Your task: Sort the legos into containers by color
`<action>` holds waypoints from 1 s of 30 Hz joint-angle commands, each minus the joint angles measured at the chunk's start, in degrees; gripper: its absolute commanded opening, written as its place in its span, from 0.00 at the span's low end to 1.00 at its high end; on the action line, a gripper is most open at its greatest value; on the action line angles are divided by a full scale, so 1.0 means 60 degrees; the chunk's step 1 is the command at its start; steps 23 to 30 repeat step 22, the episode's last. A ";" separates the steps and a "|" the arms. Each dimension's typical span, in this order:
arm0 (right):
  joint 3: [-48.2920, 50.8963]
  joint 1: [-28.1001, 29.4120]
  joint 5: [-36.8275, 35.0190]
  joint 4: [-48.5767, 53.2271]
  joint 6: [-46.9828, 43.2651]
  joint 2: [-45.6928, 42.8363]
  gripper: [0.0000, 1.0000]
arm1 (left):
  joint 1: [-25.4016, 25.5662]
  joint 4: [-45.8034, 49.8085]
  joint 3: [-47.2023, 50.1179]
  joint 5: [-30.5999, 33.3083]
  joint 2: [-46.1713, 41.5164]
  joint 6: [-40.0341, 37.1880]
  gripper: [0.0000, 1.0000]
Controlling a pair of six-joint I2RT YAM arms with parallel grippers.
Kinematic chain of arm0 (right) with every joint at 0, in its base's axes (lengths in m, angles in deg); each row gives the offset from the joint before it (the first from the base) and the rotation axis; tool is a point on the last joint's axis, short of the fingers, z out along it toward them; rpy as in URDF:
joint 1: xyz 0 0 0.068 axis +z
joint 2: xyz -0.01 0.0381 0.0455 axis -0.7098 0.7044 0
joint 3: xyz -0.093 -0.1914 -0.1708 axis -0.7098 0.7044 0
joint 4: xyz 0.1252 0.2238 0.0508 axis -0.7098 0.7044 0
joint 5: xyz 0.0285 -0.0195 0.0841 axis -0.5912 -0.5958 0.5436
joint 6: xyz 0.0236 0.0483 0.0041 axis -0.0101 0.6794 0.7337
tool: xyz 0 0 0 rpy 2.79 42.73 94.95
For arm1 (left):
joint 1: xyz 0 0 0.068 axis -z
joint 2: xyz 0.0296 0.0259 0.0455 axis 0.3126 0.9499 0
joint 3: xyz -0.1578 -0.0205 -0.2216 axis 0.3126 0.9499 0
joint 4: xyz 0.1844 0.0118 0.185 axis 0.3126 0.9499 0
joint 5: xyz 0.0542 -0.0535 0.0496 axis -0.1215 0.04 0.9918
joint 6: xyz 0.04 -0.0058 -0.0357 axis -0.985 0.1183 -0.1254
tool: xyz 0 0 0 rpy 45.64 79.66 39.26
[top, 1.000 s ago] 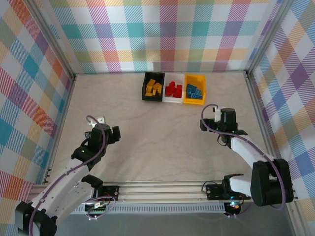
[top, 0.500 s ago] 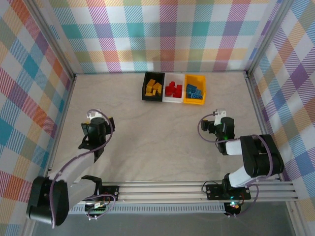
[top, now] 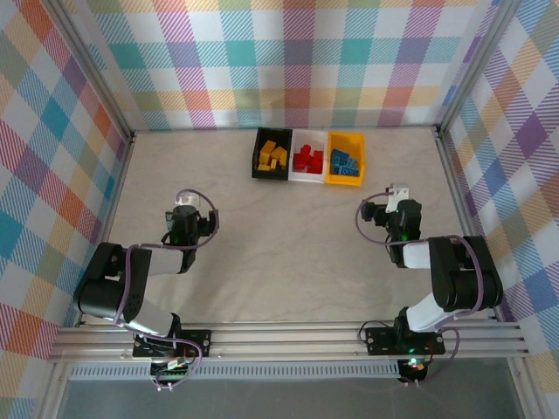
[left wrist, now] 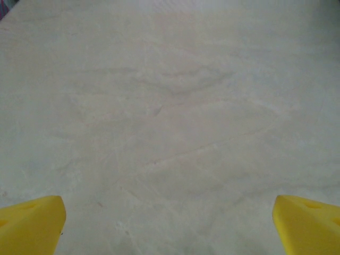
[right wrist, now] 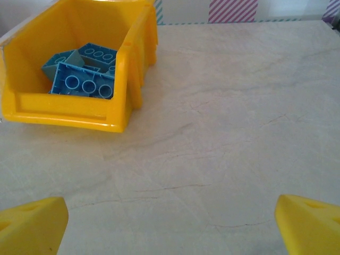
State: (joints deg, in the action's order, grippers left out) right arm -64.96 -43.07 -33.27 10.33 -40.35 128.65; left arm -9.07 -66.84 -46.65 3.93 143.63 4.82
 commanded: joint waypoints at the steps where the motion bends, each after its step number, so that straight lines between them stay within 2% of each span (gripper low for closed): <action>1: -0.0058 -0.0025 0.0133 -0.0012 0.0146 -0.0074 1.00 | -0.0284 -0.2084 0.0365 -0.0516 0.0534 0.0081 1.00; 3: -0.0058 -0.0023 0.0136 -0.0019 0.0165 -0.0074 1.00 | -0.0339 -0.1362 0.0076 -0.0588 0.0422 0.0178 1.00; 7: -0.0060 -0.0023 0.0140 -0.0026 0.0152 -0.0075 1.00 | -0.0697 -0.0918 -0.0150 -0.0805 0.0488 0.0555 1.00; 30: -0.0127 -0.0168 0.0449 0.0106 0.0179 -0.0072 1.00 | -0.0704 -0.1012 -0.0130 -0.0805 0.0489 0.0530 1.00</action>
